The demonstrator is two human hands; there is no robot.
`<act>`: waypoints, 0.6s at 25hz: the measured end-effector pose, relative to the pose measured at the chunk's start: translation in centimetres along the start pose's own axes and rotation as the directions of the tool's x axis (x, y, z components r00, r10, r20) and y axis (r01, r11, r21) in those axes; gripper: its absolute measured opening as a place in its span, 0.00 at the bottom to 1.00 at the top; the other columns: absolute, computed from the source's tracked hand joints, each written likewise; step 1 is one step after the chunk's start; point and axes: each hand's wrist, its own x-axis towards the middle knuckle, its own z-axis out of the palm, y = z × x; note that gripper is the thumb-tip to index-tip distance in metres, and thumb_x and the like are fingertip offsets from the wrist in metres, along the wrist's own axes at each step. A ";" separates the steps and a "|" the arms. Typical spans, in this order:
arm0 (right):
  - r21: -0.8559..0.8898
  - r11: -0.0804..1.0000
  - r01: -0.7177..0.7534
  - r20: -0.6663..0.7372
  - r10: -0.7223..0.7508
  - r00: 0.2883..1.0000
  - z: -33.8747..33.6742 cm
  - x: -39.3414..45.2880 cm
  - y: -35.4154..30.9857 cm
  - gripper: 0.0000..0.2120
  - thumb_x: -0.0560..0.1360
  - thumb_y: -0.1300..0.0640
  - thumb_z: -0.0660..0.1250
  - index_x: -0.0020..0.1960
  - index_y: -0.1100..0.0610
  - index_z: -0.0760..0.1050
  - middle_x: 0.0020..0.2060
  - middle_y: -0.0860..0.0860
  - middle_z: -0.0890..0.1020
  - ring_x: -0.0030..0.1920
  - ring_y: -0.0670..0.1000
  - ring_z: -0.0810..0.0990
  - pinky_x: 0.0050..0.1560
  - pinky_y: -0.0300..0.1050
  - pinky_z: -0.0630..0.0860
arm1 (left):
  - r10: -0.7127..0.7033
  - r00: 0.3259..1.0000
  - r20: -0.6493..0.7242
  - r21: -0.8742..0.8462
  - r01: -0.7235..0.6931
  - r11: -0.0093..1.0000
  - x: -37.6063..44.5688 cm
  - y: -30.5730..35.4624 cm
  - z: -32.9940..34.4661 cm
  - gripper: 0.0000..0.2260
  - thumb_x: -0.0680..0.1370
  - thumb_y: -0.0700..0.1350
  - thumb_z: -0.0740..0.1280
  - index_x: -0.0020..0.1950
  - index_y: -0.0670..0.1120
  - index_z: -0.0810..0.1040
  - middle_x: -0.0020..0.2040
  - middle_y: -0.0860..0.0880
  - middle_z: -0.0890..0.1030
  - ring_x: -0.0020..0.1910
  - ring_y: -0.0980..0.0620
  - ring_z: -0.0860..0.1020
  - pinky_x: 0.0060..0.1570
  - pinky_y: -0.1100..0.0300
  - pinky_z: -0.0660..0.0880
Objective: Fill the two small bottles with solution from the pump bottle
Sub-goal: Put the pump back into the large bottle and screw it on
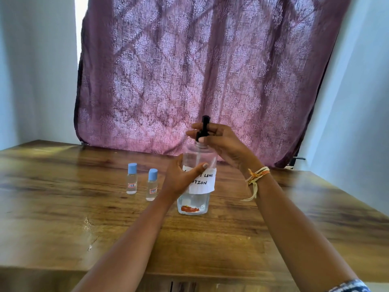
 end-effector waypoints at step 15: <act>0.063 0.998 -0.002 0.105 -0.005 0.994 -1.5 -0.5 0.3 0.20 0.73 0.74 0.62 0.65 0.71 0.70 0.59 0.63 0.79 0.61 0.59 0.79 0.64 0.48 0.76 | 0.014 1.000 -0.023 0.020 -0.013 1.000 -0.1 0.1 0.1 0.14 0.63 0.60 0.77 0.44 0.56 0.82 0.40 0.51 0.87 0.39 0.52 0.86 0.34 0.62 0.79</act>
